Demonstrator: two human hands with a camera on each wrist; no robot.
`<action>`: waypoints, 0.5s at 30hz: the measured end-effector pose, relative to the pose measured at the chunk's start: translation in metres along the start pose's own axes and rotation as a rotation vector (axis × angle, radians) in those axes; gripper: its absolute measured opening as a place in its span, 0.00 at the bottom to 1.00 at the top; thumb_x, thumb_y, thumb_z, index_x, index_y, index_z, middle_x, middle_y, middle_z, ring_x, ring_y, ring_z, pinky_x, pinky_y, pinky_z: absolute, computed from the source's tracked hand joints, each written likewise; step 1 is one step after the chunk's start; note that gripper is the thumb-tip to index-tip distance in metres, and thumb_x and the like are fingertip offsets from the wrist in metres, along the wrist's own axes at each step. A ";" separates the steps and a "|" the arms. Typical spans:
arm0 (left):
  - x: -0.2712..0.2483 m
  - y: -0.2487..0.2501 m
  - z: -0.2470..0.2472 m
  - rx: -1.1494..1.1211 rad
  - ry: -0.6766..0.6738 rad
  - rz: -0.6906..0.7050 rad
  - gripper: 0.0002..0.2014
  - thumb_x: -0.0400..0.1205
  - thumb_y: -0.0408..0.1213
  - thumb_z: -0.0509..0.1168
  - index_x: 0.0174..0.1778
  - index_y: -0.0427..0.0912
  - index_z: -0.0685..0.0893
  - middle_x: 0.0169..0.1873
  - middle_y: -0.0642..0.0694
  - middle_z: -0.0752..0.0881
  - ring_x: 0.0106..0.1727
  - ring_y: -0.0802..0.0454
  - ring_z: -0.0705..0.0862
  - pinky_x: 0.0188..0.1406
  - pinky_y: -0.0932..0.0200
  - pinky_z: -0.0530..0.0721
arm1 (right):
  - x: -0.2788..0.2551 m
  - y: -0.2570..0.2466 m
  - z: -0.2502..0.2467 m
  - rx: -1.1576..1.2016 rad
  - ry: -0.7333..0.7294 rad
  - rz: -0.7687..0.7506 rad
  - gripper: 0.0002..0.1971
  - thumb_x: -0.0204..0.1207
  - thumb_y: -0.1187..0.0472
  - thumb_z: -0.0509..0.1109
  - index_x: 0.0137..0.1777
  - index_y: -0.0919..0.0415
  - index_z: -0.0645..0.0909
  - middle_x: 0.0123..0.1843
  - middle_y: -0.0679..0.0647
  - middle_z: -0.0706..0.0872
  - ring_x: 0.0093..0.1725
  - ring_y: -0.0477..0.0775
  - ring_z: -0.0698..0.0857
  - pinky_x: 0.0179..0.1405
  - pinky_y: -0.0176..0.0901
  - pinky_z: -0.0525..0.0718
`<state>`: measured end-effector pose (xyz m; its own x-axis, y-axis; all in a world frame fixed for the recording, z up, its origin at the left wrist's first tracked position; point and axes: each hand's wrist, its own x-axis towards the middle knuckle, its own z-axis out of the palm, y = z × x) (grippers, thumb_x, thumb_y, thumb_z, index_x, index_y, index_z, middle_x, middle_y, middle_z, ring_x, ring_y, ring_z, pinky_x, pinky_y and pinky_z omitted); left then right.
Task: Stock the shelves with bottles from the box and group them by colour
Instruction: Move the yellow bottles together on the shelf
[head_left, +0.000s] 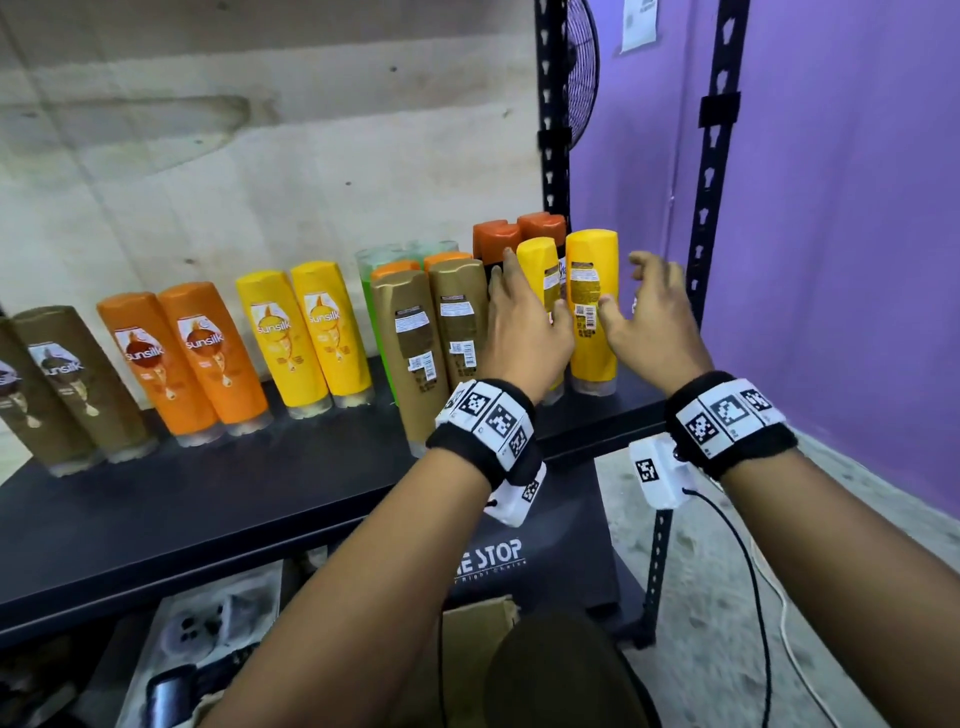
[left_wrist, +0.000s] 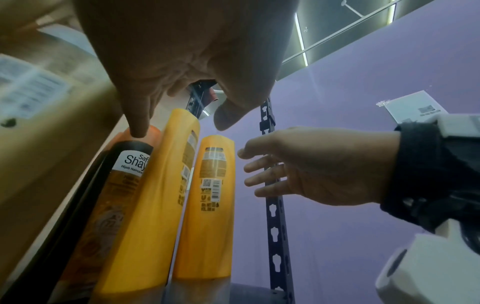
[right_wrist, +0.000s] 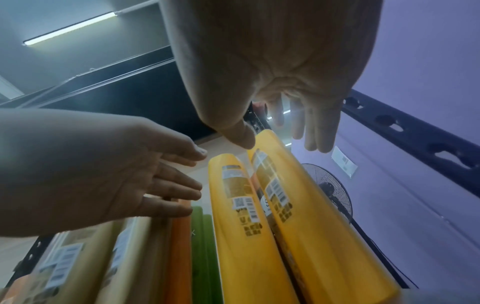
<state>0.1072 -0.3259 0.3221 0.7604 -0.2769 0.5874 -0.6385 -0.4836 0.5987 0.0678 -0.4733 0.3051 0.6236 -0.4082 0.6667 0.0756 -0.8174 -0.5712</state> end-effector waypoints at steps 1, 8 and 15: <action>0.003 0.000 0.003 -0.023 -0.012 -0.018 0.41 0.88 0.41 0.62 0.89 0.36 0.44 0.88 0.34 0.54 0.88 0.39 0.55 0.86 0.44 0.61 | 0.004 0.002 0.002 0.007 -0.029 0.022 0.31 0.83 0.54 0.69 0.82 0.63 0.65 0.76 0.63 0.71 0.73 0.62 0.77 0.71 0.55 0.76; 0.024 -0.007 0.026 -0.232 -0.063 -0.180 0.42 0.88 0.38 0.62 0.90 0.41 0.38 0.84 0.34 0.64 0.82 0.36 0.68 0.79 0.47 0.69 | 0.024 0.007 0.024 0.183 -0.143 0.128 0.31 0.87 0.41 0.61 0.84 0.53 0.59 0.73 0.58 0.82 0.68 0.63 0.83 0.62 0.50 0.79; 0.029 -0.019 0.039 -0.329 -0.082 -0.274 0.39 0.86 0.40 0.66 0.88 0.45 0.49 0.76 0.40 0.77 0.73 0.37 0.79 0.74 0.38 0.77 | 0.026 0.023 0.037 0.220 -0.093 0.105 0.29 0.87 0.50 0.66 0.83 0.55 0.61 0.71 0.57 0.84 0.64 0.61 0.85 0.62 0.53 0.83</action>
<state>0.1457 -0.3566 0.3063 0.9055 -0.2465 0.3455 -0.4055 -0.2621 0.8757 0.1150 -0.4875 0.2918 0.7051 -0.4385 0.5572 0.1680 -0.6601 -0.7322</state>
